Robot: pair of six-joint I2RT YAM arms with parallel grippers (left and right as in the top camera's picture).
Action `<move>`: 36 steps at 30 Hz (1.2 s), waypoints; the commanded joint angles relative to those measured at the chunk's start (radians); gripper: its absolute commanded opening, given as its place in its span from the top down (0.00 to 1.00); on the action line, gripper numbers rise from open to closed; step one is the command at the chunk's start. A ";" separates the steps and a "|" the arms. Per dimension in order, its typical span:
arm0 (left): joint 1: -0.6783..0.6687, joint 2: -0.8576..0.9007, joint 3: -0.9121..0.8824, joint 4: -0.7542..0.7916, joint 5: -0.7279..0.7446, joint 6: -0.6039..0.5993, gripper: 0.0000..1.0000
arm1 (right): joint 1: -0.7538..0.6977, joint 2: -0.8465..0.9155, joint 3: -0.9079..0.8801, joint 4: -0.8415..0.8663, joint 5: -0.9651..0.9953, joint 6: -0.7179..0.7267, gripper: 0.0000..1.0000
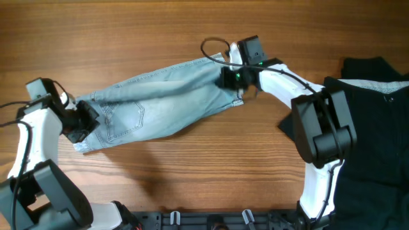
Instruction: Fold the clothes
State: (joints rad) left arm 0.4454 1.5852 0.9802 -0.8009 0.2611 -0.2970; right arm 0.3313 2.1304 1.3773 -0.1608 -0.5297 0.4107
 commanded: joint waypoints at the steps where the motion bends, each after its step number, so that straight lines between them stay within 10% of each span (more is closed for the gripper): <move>1: -0.025 0.003 -0.029 0.021 -0.006 0.006 0.96 | -0.039 -0.015 0.026 0.286 -0.087 0.216 0.96; 4: -0.029 0.003 -0.029 0.016 -0.027 0.006 0.94 | -0.096 -0.076 0.027 0.383 -0.169 0.268 0.92; 8: -0.030 0.003 -0.029 0.013 -0.026 0.012 0.82 | -0.135 -0.164 0.027 -0.047 -0.134 -0.007 0.88; 10: -0.039 0.003 -0.029 0.020 -0.021 0.057 0.96 | -0.127 -0.171 0.027 -0.256 -0.063 -0.130 0.88; 15: -0.125 0.003 -0.030 0.039 -0.031 0.129 0.96 | -0.044 -0.142 -0.005 -0.463 0.024 -0.148 0.96; 20: -0.190 0.016 -0.035 0.056 -0.034 0.125 0.96 | 0.117 -0.043 -0.034 -0.242 -0.022 0.067 0.96; 28: -0.200 0.016 -0.049 0.088 0.001 0.126 0.96 | 0.240 0.254 -0.032 0.639 0.122 0.648 0.96; 31: -0.233 0.016 -0.049 0.100 0.000 0.134 0.94 | 0.193 0.257 -0.017 0.910 0.034 0.633 0.96; 36: -0.316 0.016 -0.049 0.180 0.000 0.134 0.83 | 0.070 0.188 0.024 0.857 -0.205 0.564 0.96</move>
State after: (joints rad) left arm 0.1783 1.5917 0.9401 -0.6533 0.2451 -0.1787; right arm 0.4709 2.3779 1.3823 0.7406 -0.5720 1.0027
